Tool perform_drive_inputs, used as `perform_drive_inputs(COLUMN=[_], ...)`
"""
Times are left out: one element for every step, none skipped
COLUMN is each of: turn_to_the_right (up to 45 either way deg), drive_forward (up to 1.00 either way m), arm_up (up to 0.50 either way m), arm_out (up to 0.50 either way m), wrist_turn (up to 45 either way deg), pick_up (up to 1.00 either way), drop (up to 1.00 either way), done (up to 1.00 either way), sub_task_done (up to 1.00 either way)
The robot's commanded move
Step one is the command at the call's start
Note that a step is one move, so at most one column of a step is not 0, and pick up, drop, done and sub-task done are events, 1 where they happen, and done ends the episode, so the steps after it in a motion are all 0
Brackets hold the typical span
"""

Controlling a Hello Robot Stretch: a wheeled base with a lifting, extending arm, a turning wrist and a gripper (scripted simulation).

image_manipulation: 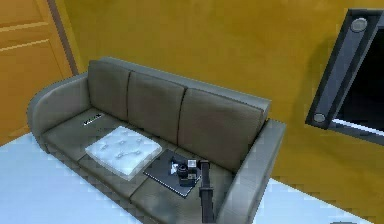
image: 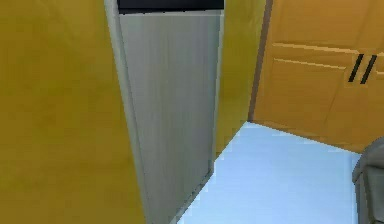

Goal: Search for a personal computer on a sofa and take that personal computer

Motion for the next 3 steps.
perform_drive_inputs(turn_to_the_right=[0.0, 0.0, 0.0], drive_forward=[0.0, 0.0, 0.0], arm_up=[-0.3, 0.0, 0.1], arm_out=[0.0, 0.0, 0.0], wrist_turn=[0.0, 0.0, 0.0], pick_up=[0.0, 1.0, 0.0], drop=[0.0, 0.0, 0.0], done=[0.0, 0.0, 0.0], sub_task_done=[0.0, 0.0, 0.0])
